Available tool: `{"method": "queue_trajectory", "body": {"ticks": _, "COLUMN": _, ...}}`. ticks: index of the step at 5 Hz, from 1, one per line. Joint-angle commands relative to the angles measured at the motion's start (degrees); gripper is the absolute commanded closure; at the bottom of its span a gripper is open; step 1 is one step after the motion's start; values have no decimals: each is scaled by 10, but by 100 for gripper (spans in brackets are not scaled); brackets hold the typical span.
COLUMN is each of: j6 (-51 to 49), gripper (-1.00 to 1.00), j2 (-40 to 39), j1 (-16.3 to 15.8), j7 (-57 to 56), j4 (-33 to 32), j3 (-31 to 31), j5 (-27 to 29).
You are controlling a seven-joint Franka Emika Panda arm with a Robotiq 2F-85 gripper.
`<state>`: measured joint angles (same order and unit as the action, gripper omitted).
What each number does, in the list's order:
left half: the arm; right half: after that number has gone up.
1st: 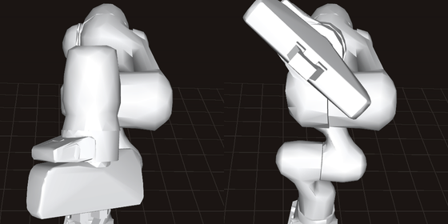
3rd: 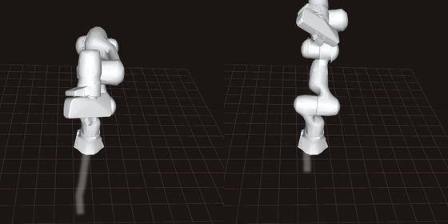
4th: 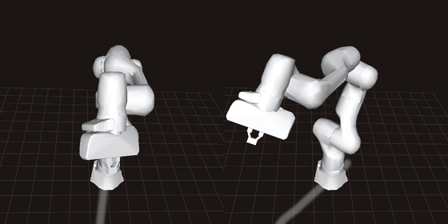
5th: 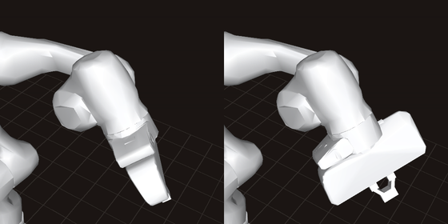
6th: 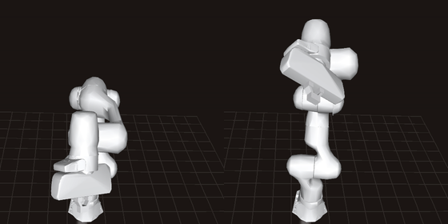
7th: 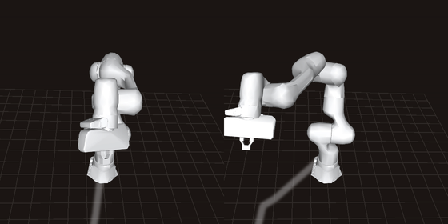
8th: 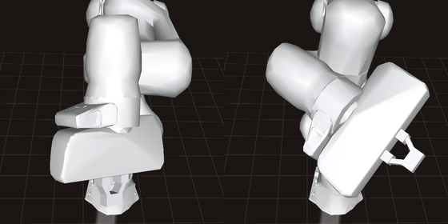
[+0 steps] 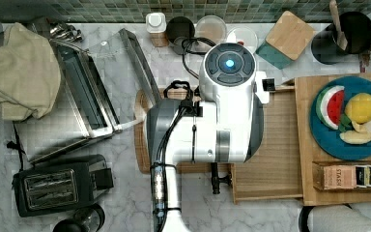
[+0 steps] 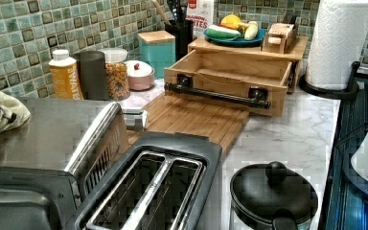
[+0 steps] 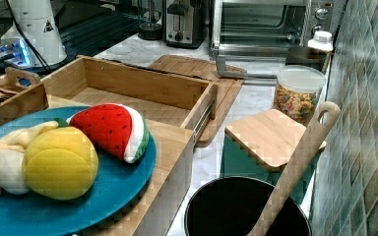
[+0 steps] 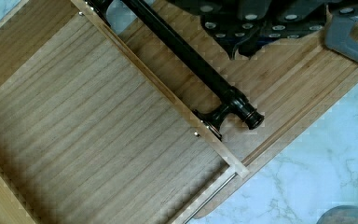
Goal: Close the drawer.
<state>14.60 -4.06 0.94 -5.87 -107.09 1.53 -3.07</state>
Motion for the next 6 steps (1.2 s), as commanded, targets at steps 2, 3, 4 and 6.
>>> {"method": "queue_trajectory", "body": {"ticks": 2, "j6": 59, "gripper": 100, "j2": 26, "j1": 22, "j7": -96, "j4": -50, "j3": -50, "j5": 5}}
{"method": "queue_trajectory", "body": {"ticks": 3, "j6": 120, "gripper": 100, "j2": 47, "j1": -14, "j7": -155, "j4": -100, "j3": -52, "j5": 26}}
{"method": "queue_trajectory", "body": {"ticks": 4, "j6": 158, "gripper": 100, "j2": 56, "j1": -34, "j7": -147, "j4": -138, "j3": -68, "j5": 20}}
{"method": "queue_trajectory", "body": {"ticks": 6, "j6": 270, "gripper": 100, "j2": 45, "j1": -39, "j7": -177, "j4": -225, "j3": -80, "j5": -37}}
